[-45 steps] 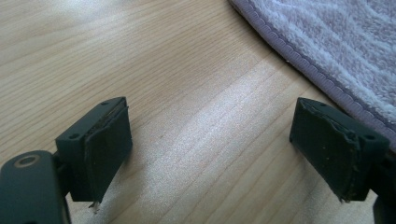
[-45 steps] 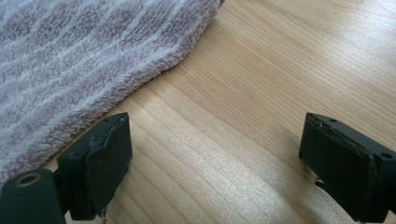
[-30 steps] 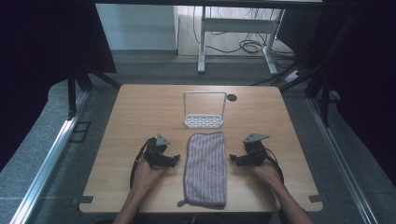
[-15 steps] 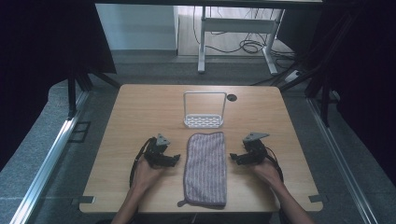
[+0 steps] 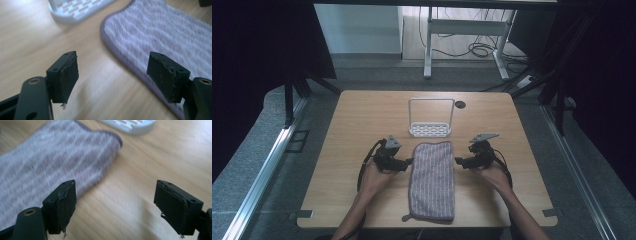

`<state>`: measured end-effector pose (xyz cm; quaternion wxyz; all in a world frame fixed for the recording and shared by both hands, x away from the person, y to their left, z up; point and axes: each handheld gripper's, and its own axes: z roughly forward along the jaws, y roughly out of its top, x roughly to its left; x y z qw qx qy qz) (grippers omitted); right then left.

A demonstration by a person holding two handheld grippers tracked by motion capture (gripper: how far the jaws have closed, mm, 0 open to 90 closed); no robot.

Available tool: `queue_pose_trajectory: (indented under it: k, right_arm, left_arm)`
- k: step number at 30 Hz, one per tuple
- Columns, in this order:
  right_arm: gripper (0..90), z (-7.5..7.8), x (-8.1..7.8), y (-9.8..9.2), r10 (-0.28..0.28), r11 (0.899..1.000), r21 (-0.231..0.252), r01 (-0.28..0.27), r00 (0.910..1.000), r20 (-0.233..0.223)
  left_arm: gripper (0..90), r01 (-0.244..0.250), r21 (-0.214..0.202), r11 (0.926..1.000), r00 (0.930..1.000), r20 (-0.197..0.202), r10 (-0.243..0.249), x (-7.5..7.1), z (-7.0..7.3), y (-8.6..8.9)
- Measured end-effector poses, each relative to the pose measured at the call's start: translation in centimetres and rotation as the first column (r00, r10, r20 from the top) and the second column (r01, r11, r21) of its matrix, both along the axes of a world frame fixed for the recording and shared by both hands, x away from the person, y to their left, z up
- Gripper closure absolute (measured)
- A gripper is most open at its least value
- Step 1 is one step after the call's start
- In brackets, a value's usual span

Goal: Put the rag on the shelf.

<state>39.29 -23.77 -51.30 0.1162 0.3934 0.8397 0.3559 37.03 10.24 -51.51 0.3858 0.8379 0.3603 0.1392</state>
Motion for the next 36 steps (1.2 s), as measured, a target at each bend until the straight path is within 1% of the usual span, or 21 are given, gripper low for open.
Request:
queue_pose_trajectory:
  k: [1, 2, 6, 8, 10, 12, 16, 17, 18, 19, 20, 21, 23, 24, 25, 27, 29, 31, 33, 35, 36]
  right_arm:
    - [18.5, 0.4, 0.3, 0.5, 0.005, 1.0, 0.012, -0.005, 1.0, 0.005]
    - [20.2, 0.6, 0.6, 0.8, 0.007, 1.0, 0.008, -0.007, 0.9999, 0.009]
    - [30.7, 1.1, 1.6, 1.9, 0.001, 1.0, 0.012, -0.001, 0.9997, 0.026]
    - [33.2, 1.1, 2.2, 2.4, -0.009, 1.0, 0.01, 0.009, 0.9996, 0.027]
    - [35.9, 0.9, 2.8, 2.9, -0.015, 1.0, -0.006, 0.016, 0.9995, 0.026]
    - [37.4, 0.4, 3.4, 3.2, -0.019, 1.0, -0.019, 0.02, 0.9993, 0.033]
    - [40.2, -0.4, 3.9, 3.6, -0.021, 0.999, -0.024, 0.021, 0.9996, 0.018]
    - [44.1, -0.9, 4.1, 3.8, -0.015, 0.999, -0.043, 0.015, 0.9998, 0.01]
    - [46.1, -1.1, 4.1, 3.9, -0.016, 0.999, -0.052, 0.016, 0.9998, 0.008]
    - [49.3, -1.4, 4.2, 4.0, -0.005, 0.999, -0.052, 0.005, 1.0, 0.0]
    - [52.5, -1.6, 4.2, 4.1, 0.01, 0.998, -0.056, -0.01, 0.9999, -0.007]
    - [55.4, -1.7, 4.0, 4.2, 0.015, 0.999, -0.05, -0.015, 0.9999, -0.002]
    - [62.1, -1.8, 3.9, 4.2, 0.034, 0.999, -0.039, -0.034, 0.9994, 0.004]
    - [62.1, -1.8, 3.9, 4.2, 0.034, 0.999, -0.039, -0.034, 0.9994, 0.004]
    - [64.8, -1.8, 3.8, 4.2, 0.042, 0.998, -0.039, -0.042, 0.9991, 0.003]
    - [78.2, -1.7, 3.6, 4.5, 0.058, 0.998, -0.034, -0.058, 0.9983, -0.008]
    - [80.8, -1.5, 3.4, 4.8, 0.07, 0.996, -0.06, -0.069, 0.9976, 0.004]
    - [81.9, -1.2, 3.2, 5.1, 0.078, 0.993, -0.086, -0.076, 0.9968, 0.017]
    - [82.2, -0.8, 3.0, 5.1, 0.083, 0.993, -0.081, -0.081, 0.9964, 0.02]
    - [82.2, -0.6, 2.8, 5.0, 0.085, 0.994, -0.074, -0.083, 0.9961, 0.024]
    - [82.1, 0.2, 2.6, 4.8, 0.089, 0.994, -0.06, -0.087, 0.9953, 0.038]
  left_arm:
    - [24.6, 0.005, -0.011, 0.9999, 1.0, 0.002, -0.005, 0.7, 0.1, -0.6]
    - [24.9, 0.006, -0.012, 0.9999, 1.0, 0.004, -0.006, 1.0, 0.1, -0.9]
    - [29.1, 0.012, 0.007, 0.9999, 0.9998, 0.014, -0.012, 2.6, 0.0, -1.9]
    - [30.8, 0.012, 0.013, 0.9998, 0.9998, 0.013, -0.012, 3.4, -0.3, -2.4]
    - [30.9, 0.013, 0.011, 0.9999, 0.9998, 0.016, -0.013, 4.1, -0.7, -2.7]
    - [30.8, 0.014, 0.005, 0.9999, 0.9999, 0.006, -0.014, 4.7, -1.0, -3.1]
    - [33.0, 0.017, 0.028, 0.9995, 0.9998, -0.007, -0.017, 5.3, -1.5, -3.5]
    - [36.1, 0.02, 0.068, 0.9975, 0.9997, -0.017, -0.019, 5.5, -2.0, -3.9]
    - [36.7, 0.025, 0.088, 0.9958, 0.9996, -0.018, -0.023, 5.6, -2.3, -4.0]
    - [36.6, 0.023, 0.065, 0.9976, 0.9993, -0.029, -0.021, 5.6, -2.4, -3.9]
    - [38.1, 0.023, 0.065, 0.9976, 0.9993, -0.029, -0.021, 5.6, -2.4, -3.9]
    - [38.0, 0.018, 0.032, 0.9993, 0.9988, -0.047, -0.017, 5.7, -2.7, -3.7]
    - [39.4, 0.018, 0.031, 0.9993, 0.9987, -0.048, -0.016, 5.6, -2.6, -3.8]
    - [42.9, 0.018, 0.031, 0.9993, 0.9987, -0.048, -0.016, 5.6, -2.6, -3.8]
    - [42.9, 0.03, 0.028, 0.9992, 0.9981, -0.055, -0.029, 5.5, -2.5, -3.9]
    - [65.5, 0.054, 0.017, 0.9984, 0.9953, -0.081, -0.052, 5.2, -2.3, -4.3]
    - [76.2, 0.054, -0.012, 0.9985, 0.9922, -0.112, -0.055, 5.2, -2.3, -4.2]
    - [79.6, 0.043, -0.03, 0.9986, 0.9911, -0.124, -0.047, 5.2, -2.3, -4.1]
    - [80.3, 0.044, -0.03, 0.9986, 0.992, -0.117, -0.047, 5.2, -2.2, -4.1]
    - [80.4, 0.042, -0.028, 0.9987, 0.9953, -0.086, -0.044, 4.8, -1.9, -3.9]
    - [80.4, 0.038, -0.045, 0.9982, 0.9966, -0.071, -0.042, 4.6, -1.6, -3.8]
